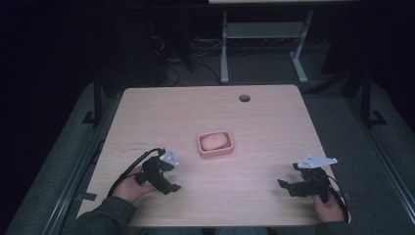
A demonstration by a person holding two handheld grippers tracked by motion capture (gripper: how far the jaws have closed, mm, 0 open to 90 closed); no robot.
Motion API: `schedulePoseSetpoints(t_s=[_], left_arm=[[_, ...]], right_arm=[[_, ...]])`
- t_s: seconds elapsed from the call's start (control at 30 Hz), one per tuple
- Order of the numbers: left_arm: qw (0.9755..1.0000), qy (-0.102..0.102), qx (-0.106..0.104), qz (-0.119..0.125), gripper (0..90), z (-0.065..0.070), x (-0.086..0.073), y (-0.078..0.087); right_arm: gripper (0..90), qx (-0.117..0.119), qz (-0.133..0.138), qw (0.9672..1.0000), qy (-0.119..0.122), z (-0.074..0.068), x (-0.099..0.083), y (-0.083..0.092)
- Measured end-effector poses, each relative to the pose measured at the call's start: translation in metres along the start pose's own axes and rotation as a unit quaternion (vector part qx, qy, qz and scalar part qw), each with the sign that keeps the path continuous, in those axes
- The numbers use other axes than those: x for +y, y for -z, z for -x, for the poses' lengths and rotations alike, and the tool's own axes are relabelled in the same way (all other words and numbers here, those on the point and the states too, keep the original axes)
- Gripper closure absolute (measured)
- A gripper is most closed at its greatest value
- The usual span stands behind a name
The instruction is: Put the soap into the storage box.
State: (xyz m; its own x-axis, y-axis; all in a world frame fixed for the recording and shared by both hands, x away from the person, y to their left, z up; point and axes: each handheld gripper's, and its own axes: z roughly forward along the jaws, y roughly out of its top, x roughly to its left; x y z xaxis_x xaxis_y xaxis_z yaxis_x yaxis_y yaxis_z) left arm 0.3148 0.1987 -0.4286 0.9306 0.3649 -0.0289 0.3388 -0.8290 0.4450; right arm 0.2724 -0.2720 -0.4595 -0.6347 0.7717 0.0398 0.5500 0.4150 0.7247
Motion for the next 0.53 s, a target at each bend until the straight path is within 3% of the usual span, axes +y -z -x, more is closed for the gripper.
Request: schedulePoseSetpoints(t_s=[0.33, 0.53], left_arm=[[0.9999, 0.011, 0.003, 0.001, 21.3, 0.005, -0.017, 0.004], [0.9996, 0.021, 0.008, 0.017, 21.3, 0.012, -0.033, 0.008]], right_arm=[[14.1, 0.000, -0.001, 1.0000, 0.000, 0.000, 0.000, 0.000], [14.1, 0.000, -0.001, 1.0000, 0.001, 0.000, -0.001, 0.000]])
